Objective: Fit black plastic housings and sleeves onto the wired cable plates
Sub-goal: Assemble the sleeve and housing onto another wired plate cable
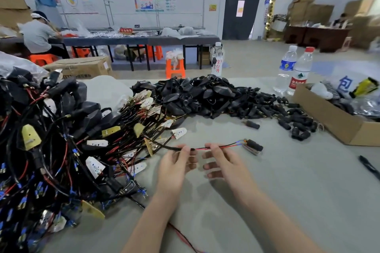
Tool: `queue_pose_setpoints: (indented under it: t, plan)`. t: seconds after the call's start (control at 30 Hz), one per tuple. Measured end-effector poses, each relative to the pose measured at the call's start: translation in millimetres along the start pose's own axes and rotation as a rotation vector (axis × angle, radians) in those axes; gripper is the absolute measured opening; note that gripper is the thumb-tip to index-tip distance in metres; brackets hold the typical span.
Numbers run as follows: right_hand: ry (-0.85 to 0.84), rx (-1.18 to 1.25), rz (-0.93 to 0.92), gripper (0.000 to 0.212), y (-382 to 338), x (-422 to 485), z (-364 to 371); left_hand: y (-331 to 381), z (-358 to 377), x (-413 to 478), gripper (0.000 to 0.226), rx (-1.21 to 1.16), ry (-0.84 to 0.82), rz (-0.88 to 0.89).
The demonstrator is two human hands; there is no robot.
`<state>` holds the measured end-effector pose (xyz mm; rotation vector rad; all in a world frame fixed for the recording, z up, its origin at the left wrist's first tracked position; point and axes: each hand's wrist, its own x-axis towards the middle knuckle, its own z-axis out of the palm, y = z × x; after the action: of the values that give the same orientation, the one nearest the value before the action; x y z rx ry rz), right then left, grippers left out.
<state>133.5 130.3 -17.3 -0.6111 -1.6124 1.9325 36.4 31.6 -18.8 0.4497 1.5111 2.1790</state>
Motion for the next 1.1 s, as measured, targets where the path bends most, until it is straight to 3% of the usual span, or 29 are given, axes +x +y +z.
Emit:
queue_pose_setpoints:
  t: [0.17,0.3,0.47,0.57,0.67,0.77,0.83,0.97,1.1]
  plan:
    - [0.028,-0.527,-0.137,0.009,-1,42,-5,12,-3,2,0.010,-0.063,0.063,0.150]
    - [0.123,-0.520,-0.230,0.018,-14,98,11,16,-5,1,0.021,-0.068,0.076,0.211]
    - [0.252,-0.674,-0.220,0.044,-22,170,30,17,-15,6,0.010,-0.035,0.079,0.279]
    - [0.238,-0.780,-0.138,0.051,-23,198,39,18,-24,14,0.011,-0.054,0.101,0.283]
    - [0.150,-0.895,-0.027,0.043,-24,215,42,19,-30,22,0.009,-0.093,0.159,0.262]
    - [0.146,-0.861,-0.029,0.017,-24,212,36,18,-30,25,0.009,-0.099,0.181,0.247]
    - [0.153,-0.814,-0.043,0.019,-25,197,28,17,-30,25,0.009,-0.097,0.180,0.243]
    - [0.103,-0.369,0.049,0.017,-26,144,-2,13,-27,23,0.016,-0.095,0.168,0.217]
    - [0.090,-0.188,-0.009,0.025,-30,80,-43,12,-19,15,0.015,-0.051,0.078,0.202]
